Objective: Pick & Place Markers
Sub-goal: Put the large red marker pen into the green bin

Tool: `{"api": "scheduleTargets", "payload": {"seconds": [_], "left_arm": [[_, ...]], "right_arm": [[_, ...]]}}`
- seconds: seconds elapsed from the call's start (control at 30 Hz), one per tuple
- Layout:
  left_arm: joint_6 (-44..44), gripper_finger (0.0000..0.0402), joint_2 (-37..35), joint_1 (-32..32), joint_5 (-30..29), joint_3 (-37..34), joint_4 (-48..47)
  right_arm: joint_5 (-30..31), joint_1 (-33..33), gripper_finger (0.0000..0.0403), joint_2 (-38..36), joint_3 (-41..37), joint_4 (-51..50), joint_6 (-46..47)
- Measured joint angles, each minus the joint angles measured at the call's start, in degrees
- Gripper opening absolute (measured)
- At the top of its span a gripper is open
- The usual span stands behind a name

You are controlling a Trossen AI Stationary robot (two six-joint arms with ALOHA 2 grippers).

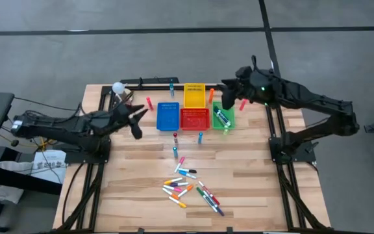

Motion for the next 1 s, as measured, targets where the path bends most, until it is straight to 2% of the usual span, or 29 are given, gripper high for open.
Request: {"api": "scheduleTargets", "payload": {"seconds": [0.03, 0.2, 0.27, 0.33, 0.43, 0.5, 0.7, 0.9, 1.0], "left_arm": [[0.1, 0.0093, 0.5, 2.5, 3.6, 0.0, -0.2], [-2.2, 0.0092, 4.3, 15.1, 35.1, 0.0, 0.0], [-2.0, 0.0092, 5.8, 18.4, 43.1, 0.0, 0.1], [-0.1, 0.0092, 6.9, 20.6, 47.7, 0.0, 0.3], [1.9, 0.0092, 8.1, 22.4, 51.9, -2.1, 3.3], [1.9, 0.0092, 8.8, 22.8, 53.4, -4.9, 8.8], [-0.9, 0.0101, 12.6, 22.9, 53.3, -14.6, 29.3], [-2.7, 0.0138, 18.1, 22.9, 53.1, -19.0, 36.0], [-1.0, 0.0157, 22.0, 22.9, 51.9, -19.5, 39.6]], "right_arm": [[0.0, 1.2, 0.0134, -0.3, 0.0, 0.0, 0.5], [0.1, 6.5, 0.0133, -0.4, 0.0, 0.0, 4.3], [0.1, 8.7, 0.0133, -0.1, 0.0, 0.0, 6.4], [0.0, 10.9, 0.0135, 0.2, 0.0, 0.0, 7.8], [0.2, 13.6, 0.0137, 0.1, 0.0, 0.7, 10.0], [0.3, 15.4, 0.0137, -0.4, 0.0, 0.4, 12.1], [2.7, 21.8, 0.0133, -3.2, 0.0, 0.5, 16.8], [9.3, 24.9, 0.0134, -6.2, 0.0, 0.4, 14.8], [10.7, 24.7, 0.0133, -7.4, 0.0, 0.4, 12.2]]}}
